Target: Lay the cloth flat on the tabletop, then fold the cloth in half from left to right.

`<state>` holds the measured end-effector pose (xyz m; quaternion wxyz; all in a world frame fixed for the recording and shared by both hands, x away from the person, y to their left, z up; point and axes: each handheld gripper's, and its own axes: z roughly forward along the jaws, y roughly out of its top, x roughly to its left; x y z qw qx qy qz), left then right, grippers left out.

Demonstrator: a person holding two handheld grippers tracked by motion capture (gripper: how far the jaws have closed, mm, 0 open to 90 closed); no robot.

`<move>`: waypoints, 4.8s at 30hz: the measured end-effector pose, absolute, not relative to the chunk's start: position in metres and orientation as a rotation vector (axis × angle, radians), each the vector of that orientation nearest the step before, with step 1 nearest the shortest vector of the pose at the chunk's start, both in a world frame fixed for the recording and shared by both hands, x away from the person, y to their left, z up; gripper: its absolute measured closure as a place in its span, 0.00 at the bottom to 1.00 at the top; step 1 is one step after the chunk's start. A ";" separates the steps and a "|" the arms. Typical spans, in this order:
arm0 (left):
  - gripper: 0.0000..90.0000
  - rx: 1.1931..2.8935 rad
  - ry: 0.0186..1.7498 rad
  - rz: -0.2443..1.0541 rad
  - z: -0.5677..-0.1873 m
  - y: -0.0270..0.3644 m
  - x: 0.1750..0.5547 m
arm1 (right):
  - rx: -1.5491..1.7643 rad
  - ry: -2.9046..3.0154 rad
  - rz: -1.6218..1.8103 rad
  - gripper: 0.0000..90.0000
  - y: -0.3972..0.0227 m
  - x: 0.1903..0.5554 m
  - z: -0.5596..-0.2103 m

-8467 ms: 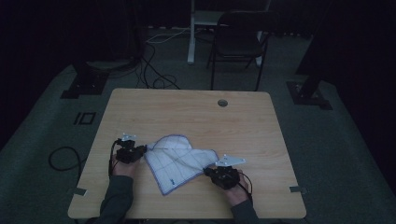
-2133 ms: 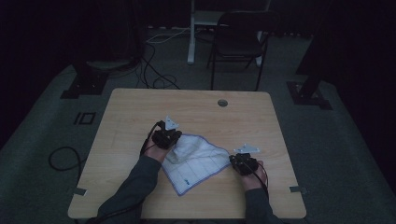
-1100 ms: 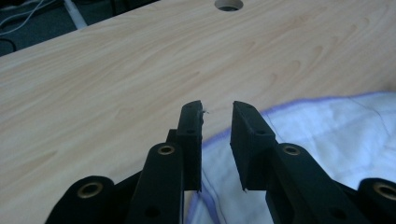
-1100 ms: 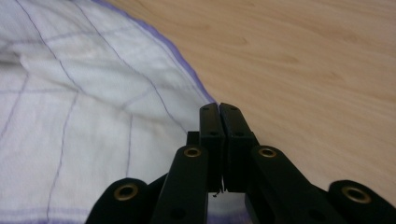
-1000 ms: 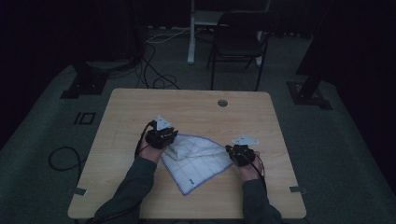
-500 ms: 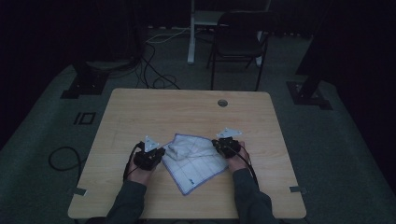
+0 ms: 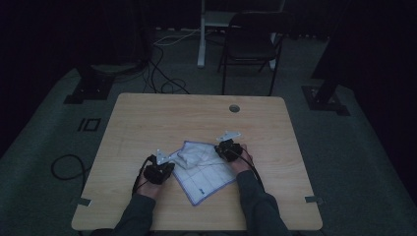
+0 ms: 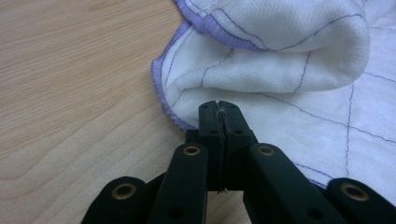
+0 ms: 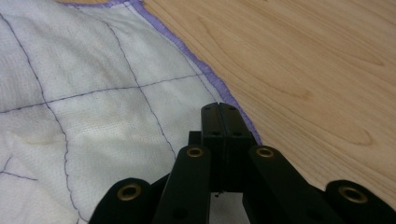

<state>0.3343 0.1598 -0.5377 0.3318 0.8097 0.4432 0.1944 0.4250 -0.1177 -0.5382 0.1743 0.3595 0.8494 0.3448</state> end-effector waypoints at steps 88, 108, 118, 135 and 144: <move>0.97 2.259 0.983 0.536 -0.534 0.129 0.333 | 1.202 2.260 0.902 0.91 -0.191 0.376 -0.539; 0.92 2.184 1.072 0.609 -0.538 0.153 0.346 | 1.146 2.276 0.977 0.85 -0.183 0.361 -0.543; 0.76 2.143 1.134 0.620 -0.537 0.159 0.346 | 1.143 2.278 0.975 0.84 -0.182 0.361 -0.543; 0.60 2.036 1.264 0.565 -0.533 0.170 0.345 | 1.155 2.280 0.993 0.82 -0.185 0.361 -0.543; 0.55 2.017 1.319 0.532 -0.539 0.172 0.348 | 1.163 2.278 0.997 0.80 -0.185 0.361 -0.543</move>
